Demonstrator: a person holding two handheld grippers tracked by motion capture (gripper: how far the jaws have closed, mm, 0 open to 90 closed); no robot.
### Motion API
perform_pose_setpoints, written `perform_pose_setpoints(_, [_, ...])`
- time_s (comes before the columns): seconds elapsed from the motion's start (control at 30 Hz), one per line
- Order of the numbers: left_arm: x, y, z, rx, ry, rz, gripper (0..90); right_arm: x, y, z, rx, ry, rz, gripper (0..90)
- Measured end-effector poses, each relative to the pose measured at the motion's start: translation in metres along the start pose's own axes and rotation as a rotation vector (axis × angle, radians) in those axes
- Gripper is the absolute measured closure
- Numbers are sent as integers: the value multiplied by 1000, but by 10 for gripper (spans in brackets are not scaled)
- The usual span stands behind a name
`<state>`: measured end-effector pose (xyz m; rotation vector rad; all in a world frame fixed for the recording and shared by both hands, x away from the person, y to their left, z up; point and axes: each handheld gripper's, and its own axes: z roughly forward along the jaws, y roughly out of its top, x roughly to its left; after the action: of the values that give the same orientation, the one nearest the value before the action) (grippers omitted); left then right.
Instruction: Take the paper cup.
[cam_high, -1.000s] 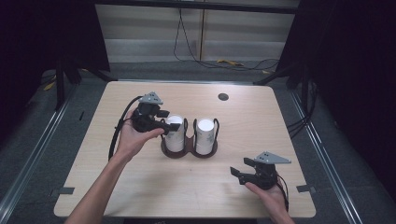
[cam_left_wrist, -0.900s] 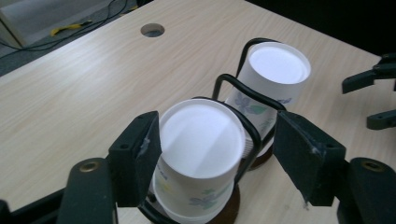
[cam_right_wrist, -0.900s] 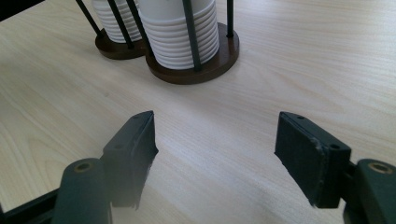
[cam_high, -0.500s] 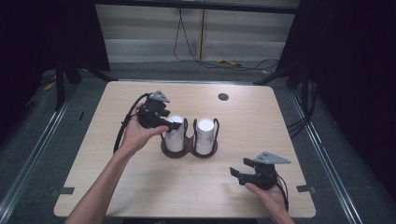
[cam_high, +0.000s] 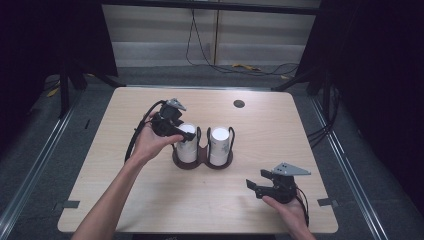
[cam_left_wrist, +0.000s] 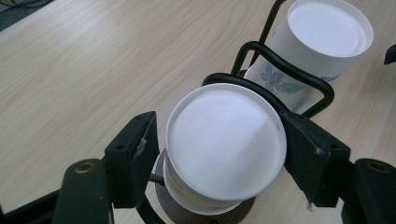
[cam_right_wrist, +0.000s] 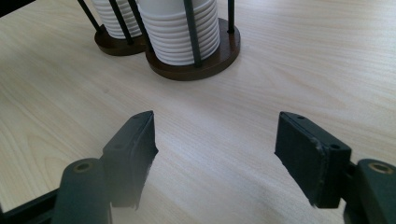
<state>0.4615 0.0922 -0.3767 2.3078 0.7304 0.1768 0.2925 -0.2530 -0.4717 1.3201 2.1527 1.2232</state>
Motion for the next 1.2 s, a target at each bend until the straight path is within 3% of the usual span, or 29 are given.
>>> perform_pose_setpoints(0.13, [-2,2,6,30,16,4,275,0,0,0,3,2,1,292])
perform_pose_setpoints(0.4, [-1,2,14,76,-4,-2,292,0,0,0,0,2,2,292])
perform_pose_setpoints(0.87, [-2,3,9,56,24,-2,326,-1,0,1,5,3,6,292])
perform_pose_setpoints(1.2, [-8,10,2,53,42,46,333,-1,0,1,9,4,13,292])
